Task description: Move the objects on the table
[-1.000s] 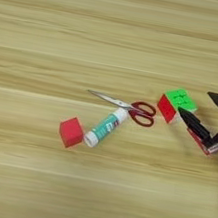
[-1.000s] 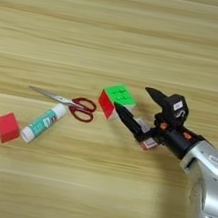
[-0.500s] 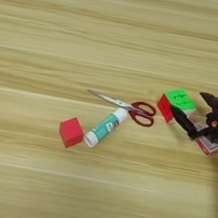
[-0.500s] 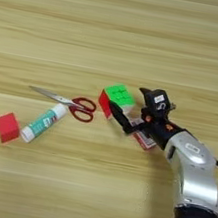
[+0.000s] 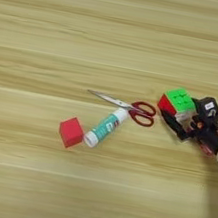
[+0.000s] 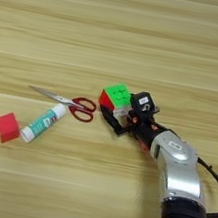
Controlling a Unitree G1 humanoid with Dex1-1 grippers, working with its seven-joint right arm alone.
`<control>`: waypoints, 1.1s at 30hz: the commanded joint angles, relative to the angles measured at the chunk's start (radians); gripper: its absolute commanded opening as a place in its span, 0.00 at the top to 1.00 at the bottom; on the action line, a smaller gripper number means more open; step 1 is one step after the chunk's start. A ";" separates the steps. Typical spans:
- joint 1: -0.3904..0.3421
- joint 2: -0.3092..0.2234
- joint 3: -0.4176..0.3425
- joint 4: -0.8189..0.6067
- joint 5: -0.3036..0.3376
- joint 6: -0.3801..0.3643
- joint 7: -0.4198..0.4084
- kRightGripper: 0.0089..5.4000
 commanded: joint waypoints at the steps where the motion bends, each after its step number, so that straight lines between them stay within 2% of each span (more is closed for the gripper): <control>1: -0.071 -0.024 -0.018 -0.036 0.010 -0.037 -0.014 0.23; 8: -0.073 -0.023 -0.024 -0.047 0.017 -0.037 -0.015 0.38; 11: -0.075 -0.026 -0.035 -0.080 0.036 -0.035 -0.011 0.38; 16: -0.059 -0.030 -0.045 -0.250 0.084 0.010 0.012 0.38; 23: -0.006 -0.024 0.001 -0.511 0.134 0.114 0.058 0.38; 30: 0.053 -0.036 0.100 -0.698 0.190 0.179 0.182 0.38; 33: 0.061 -0.056 0.145 -0.746 0.230 0.193 0.278 0.38</control>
